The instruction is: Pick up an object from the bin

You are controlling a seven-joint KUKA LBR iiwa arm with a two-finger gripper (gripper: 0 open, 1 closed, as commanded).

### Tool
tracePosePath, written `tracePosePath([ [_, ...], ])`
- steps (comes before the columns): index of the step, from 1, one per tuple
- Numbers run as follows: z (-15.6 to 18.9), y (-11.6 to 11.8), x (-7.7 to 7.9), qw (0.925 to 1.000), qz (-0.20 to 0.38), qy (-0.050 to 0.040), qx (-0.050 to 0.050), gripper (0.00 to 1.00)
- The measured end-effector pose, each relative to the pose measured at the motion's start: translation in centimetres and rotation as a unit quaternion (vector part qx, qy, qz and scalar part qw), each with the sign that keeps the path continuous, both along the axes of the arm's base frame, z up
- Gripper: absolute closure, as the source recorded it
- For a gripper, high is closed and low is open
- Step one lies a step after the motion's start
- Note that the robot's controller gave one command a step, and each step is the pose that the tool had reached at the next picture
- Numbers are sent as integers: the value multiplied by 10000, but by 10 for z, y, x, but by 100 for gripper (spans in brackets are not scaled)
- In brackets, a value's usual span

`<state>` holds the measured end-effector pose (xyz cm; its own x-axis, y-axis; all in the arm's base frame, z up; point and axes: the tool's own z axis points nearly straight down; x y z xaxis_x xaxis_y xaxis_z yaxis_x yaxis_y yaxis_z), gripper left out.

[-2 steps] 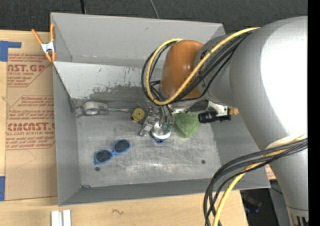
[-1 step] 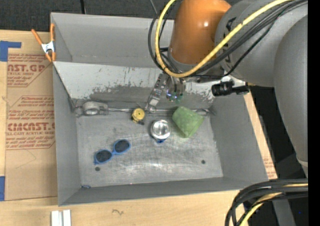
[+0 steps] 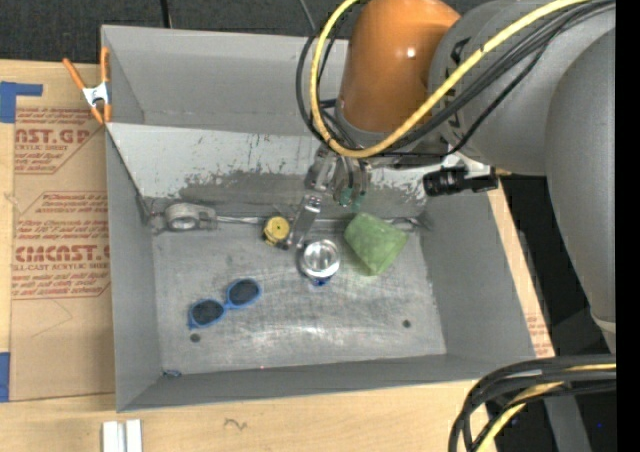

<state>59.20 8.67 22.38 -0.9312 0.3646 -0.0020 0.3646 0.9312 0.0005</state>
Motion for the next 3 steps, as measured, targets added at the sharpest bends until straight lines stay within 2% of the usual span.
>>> tracePosePath([
  [1,-109,-15,-39,9820,1886,24,0,0],
  [2,-145,98,-37,9927,1206,9,22,0],
  [3,-143,93,-34,9930,1182,-8,6,100],
])
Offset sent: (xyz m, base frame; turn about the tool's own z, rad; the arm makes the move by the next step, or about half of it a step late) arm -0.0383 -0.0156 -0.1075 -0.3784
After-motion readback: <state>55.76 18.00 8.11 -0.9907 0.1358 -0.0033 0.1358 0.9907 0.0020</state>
